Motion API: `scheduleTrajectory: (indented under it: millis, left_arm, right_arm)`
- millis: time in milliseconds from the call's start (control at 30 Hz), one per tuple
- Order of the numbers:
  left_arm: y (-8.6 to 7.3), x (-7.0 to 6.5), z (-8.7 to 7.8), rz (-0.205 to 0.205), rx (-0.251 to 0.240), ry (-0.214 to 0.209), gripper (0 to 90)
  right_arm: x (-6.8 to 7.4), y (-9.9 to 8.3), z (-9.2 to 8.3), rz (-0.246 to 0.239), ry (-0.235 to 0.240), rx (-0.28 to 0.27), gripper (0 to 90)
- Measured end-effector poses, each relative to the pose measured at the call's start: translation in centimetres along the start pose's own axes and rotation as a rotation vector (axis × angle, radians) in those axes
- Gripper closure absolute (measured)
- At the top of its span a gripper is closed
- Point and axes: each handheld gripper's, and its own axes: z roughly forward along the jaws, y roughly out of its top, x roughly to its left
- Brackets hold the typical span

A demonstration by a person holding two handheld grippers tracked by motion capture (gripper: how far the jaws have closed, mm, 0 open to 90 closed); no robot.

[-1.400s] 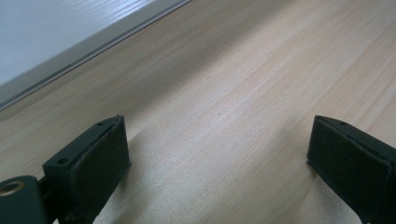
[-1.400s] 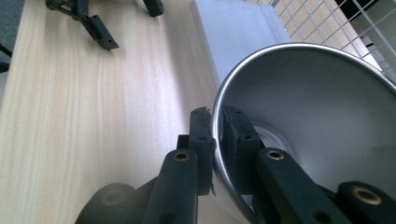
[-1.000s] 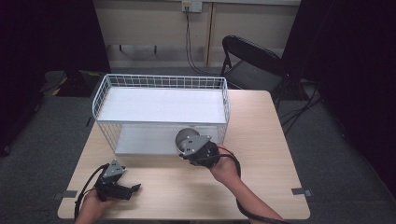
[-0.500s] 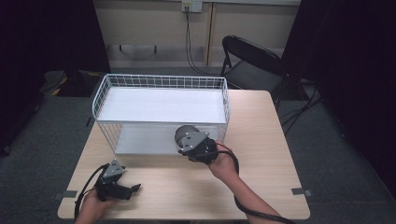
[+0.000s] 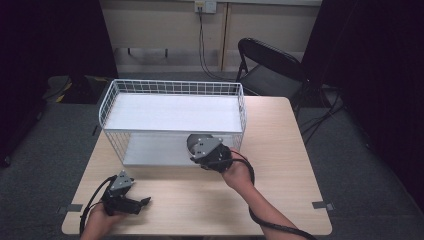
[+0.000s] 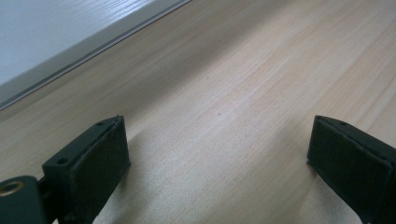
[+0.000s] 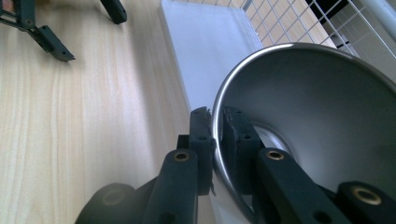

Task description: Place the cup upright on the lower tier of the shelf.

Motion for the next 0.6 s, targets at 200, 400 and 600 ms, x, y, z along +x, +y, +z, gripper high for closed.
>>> scheduleTrajectory:
  millis: [200, 400, 600]
  left_arm:
    - [0.0, -0.03, 0.02, -0.003, 0.0, -0.002, 4.5]
    - [0.0, -0.02, 0.02, -0.001, 0.002, -0.004, 4.2]
    - [0.01, -0.01, 0.01, 0.001, 0.006, -0.006, 3.8]
  right_arm:
    - [-0.25, -0.03, -0.02, 0.006, -0.011, -0.007, 82.2]
    - [-0.47, -0.04, 0.08, 0.001, -0.022, -0.003, 82.2]
    - [-0.68, -0.12, 0.24, 0.004, -0.036, -0.004, 82.2]
